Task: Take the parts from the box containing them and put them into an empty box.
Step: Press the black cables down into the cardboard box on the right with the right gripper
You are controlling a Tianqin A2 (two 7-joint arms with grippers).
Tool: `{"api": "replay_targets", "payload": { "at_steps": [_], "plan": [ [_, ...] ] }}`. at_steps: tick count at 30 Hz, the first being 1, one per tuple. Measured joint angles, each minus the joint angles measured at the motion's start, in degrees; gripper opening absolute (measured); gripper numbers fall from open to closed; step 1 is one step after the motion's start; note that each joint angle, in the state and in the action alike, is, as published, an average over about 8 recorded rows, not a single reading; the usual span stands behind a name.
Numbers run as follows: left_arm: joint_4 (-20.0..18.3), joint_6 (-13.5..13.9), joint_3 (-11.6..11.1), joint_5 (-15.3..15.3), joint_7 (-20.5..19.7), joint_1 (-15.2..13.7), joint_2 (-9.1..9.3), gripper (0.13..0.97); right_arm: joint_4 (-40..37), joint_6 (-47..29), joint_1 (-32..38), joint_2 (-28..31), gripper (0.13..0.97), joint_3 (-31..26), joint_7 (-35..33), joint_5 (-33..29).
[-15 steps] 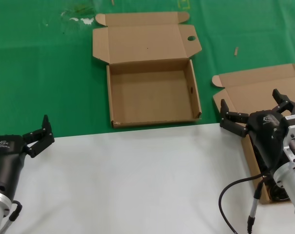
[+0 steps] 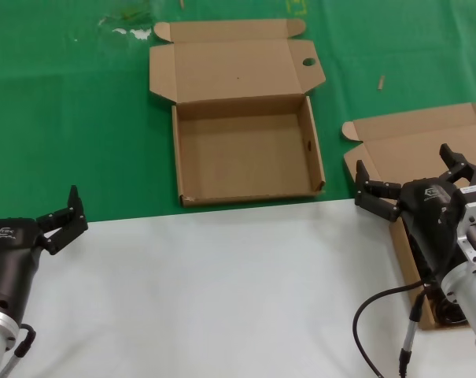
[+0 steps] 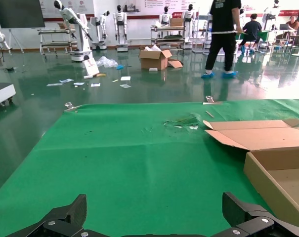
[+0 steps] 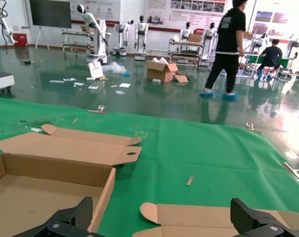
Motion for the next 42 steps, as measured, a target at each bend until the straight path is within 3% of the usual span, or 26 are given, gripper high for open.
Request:
{"api": "replay_targets", "payload": {
  "at_steps": [11,18,24,33,42],
  "plan": [
    [0.0,0.0,0.0,0.0,0.0,0.0,0.0,0.966,0.28,0.36,-0.34,0.36,0.966,-0.17,-0.23,-0.14],
    [0.0,0.0,0.0,0.0,0.0,0.0,0.0,0.966,3.15,3.86,-3.73,5.22,0.966,-2.29,-2.72,0.17],
    [0.0,0.0,0.0,0.01,0.0,0.0,0.0,0.966,6.87,8.63,-7.33,15.28,0.966,-7.21,-7.44,5.75],
    [0.0,0.0,0.0,0.01,0.0,0.0,0.0,0.966,12.07,12.83,-12.16,35.9,0.966,-14.69,-17.93,11.96],
    [0.0,0.0,0.0,0.01,0.0,0.0,0.0,0.966,10.87,17.68,-6.64,50.43,0.966,-24.27,-37.23,19.24]
  ]
}}
